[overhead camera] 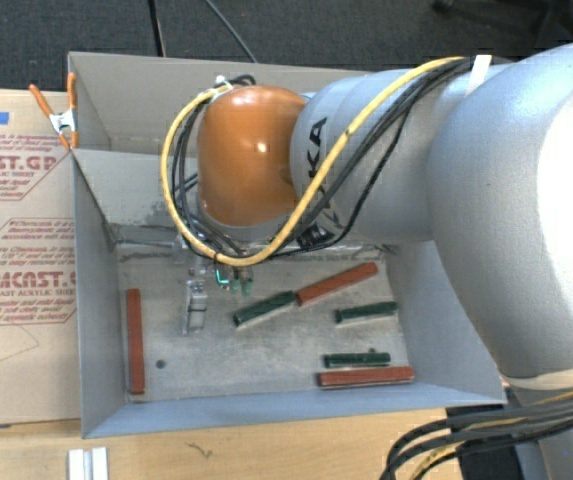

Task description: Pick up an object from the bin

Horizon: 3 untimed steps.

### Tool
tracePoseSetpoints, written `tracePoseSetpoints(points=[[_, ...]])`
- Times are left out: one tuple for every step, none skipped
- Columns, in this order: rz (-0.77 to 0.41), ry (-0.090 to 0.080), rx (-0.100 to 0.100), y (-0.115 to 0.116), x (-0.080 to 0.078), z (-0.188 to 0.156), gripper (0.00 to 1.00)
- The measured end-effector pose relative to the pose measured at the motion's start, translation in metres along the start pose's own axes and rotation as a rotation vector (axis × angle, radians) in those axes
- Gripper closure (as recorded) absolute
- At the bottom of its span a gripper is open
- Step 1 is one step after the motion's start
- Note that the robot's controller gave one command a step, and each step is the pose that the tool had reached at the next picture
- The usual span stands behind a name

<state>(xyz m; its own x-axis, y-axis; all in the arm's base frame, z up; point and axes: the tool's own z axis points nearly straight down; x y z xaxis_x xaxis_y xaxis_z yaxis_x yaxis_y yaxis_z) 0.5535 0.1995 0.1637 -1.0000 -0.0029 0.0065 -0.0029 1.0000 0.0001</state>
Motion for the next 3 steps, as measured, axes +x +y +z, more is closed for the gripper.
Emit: tracePoseSetpoints(points=[[0.023, -0.004, 0.004, -0.188, -0.008, 0.096, 0.0], [-0.271, -0.01, 0.002, -0.227, -0.019, 0.063, 0.0], [-0.218, -0.01, 0.0, -0.227, -0.036, 0.058, 0.0]])
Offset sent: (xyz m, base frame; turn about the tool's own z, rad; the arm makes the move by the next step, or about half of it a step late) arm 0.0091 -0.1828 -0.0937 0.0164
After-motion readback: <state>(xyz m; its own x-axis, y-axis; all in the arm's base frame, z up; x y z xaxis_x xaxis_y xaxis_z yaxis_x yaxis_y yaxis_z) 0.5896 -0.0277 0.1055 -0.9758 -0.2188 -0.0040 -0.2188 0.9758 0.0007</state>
